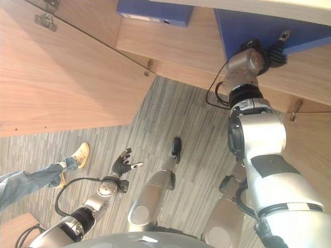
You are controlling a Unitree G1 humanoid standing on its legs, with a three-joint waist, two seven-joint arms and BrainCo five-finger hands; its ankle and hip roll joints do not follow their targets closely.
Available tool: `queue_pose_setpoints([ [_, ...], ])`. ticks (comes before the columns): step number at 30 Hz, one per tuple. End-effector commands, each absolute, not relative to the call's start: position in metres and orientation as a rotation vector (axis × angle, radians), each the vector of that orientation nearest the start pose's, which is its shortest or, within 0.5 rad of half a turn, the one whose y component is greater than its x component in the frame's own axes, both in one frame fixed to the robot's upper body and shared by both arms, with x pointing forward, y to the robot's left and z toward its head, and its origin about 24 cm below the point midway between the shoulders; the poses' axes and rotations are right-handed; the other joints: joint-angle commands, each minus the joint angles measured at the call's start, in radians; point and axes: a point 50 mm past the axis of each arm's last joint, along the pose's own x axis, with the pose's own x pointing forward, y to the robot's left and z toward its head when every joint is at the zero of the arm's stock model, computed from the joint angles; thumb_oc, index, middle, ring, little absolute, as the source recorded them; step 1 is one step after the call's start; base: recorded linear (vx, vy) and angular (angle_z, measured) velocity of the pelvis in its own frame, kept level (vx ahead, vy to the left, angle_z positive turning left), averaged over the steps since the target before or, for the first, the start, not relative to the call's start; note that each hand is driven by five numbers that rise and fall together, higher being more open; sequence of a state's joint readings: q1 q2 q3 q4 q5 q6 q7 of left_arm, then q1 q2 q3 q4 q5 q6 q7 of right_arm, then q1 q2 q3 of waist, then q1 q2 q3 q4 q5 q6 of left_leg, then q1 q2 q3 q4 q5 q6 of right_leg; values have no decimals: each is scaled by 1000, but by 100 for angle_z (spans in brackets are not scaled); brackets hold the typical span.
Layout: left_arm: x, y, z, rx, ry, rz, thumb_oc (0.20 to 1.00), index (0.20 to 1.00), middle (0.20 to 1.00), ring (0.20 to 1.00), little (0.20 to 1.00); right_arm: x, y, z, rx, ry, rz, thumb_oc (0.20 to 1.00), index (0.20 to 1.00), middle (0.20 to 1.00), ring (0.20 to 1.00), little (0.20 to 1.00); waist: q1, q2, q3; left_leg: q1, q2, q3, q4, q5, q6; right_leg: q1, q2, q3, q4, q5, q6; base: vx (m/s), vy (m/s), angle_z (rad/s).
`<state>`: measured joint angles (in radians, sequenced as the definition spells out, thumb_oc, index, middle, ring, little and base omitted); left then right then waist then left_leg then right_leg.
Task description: Put the empty folder in the office cabinet
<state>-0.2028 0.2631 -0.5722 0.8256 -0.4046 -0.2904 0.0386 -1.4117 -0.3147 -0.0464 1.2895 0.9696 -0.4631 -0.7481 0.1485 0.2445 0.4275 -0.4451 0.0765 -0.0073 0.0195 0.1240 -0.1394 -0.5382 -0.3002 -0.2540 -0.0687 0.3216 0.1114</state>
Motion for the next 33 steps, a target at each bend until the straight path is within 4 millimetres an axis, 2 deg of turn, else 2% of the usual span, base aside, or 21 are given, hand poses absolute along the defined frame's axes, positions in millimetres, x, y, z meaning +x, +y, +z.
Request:
queue_pose_setpoints([
  [1, 235, 170, -80, 271, 453, -236, 1000, 1000, 1000, 1000, 1000, 402, -233, 291, 1011, -409, -867, 200, 200, 200, 200, 200, 26, -40, -62, 65, -5, -7, 166, -259, -7, -45, -70, 73, 20, 0, 115, -25, 47, 1],
  [5, 235, 171, -80, 270, 456, -232, 1000, 1000, 1000, 1000, 1000, 398, -245, 290, 1018, -419, -905, 200, 200, 200, 200, 200, 24, -43, -60, 52, -11, -9, 178, -263, -5, -46, -76, 72, 16, 4, 117, -19, 38, 7],
  [8, 237, 172, -78, 269, 444, -229, 1000, 1000, 1000, 1000, 1000, 388, -274, 284, 1059, -457, -1000, 200, 200, 200, 200, 200, 13, -54, -53, 29, -26, -11, 219, -282, 2, -46, -86, 72, 17, 6, 118, -30, 28, 5],
  [12, 239, 172, -76, 268, 439, -225, 1000, 1000, 1000, 1000, 1000, 384, -284, 280, 1056, -466, -1044, 200, 200, 200, 200, 200, 6, -58, -52, 21, -30, -9, 233, -290, 4, -47, -90, 74, 18, 9, 120, -13, 26, 4],
  [13, 242, 171, -74, 265, 431, -226, 1000, 1000, 1000, 1000, 1000, 378, -295, 272, 1039, -464, -1110, 200, 200, 200, 200, 200, 0, -60, -53, 18, -31, -5, 256, -313, 7, -43, -88, 75, 12, 8, 124, -2, 54, 1],
  [15, 243, 171, -74, 266, 430, -227, 1000, 1000, 1000, 1000, 1000, 378, -295, 272, 1039, -465, -1113, 200, 200, 200, 200, 200, -3, -64, -50, 13, -38, -6, 259, -306, 8, -46, -95, 75, 12, 15, 122, -50, 57, -2],
  [18, 250, 169, -69, 270, 409, -230, 1000, 1000, 1000, 1000, 1000, 380, -289, 270, 1016, -448, -1117, 200, 200, 200, 200, 200, -6, -67, -46, 3, -48, 5, 296, -338, 18, -46, -103, 79, 2, 25, 129, -53, 75, -1],
  [23, 255, 173, -66, 281, 398, -213, 1000, 1000, 1000, 1000, 1000, 383, -285, 274, 1020, -437, -1080, 200, 200, 200, 200, 200, -14, -65, -48, -10, -68, 2, 291, -328, 23, -59, -131, 86, -4, 49, 132, 3, 24, -2],
  [25, 252, 177, -69, 286, 411, -198, 1000, 1000, 1000, 1000, 1000, 385, -284, 279, 1001, -432, -1047, 200, 200, 200, 200, 200, -5, -50, -54, -14, -71, 2, 288, -329, 22, -68, -131, 93, -1, 50, 131, 49, 12, 4],
  [27, 253, 176, -69, 285, 410, -198, 1000, 1000, 1000, 1000, 1000, 385, -285, 280, 1001, -432, -1044, 200, 200, 200, 200, 200, -9, -52, -55, -16, -76, 2, 285, -325, 23, -72, -136, 93, -1, 52, 131, 0, 0, 0],
  [29, 243, 181, -76, 300, 446, -196, 1000, 1000, 1000, 1000, 1000, 387, -284, 287, 976, -427, -1006, 200, 200, 200, 200, 200, 7, -30, -63, -14, -66, 2, 261, -311, 18, -87, -128, 104, 7, 43, 130, 125, -45, -2],
  [33, 239, 182, -79, 300, 458, -194, 1000, 1000, 1000, 1000, 1000, 387, -286, 289, 971, -426, -998, 200, 200, 200, 200, 200, 17, -20, -70, -7, -50, 5, 238, -302, 11, -98, -116, 107, 12, 31, 128, 83, -44, -1],
])
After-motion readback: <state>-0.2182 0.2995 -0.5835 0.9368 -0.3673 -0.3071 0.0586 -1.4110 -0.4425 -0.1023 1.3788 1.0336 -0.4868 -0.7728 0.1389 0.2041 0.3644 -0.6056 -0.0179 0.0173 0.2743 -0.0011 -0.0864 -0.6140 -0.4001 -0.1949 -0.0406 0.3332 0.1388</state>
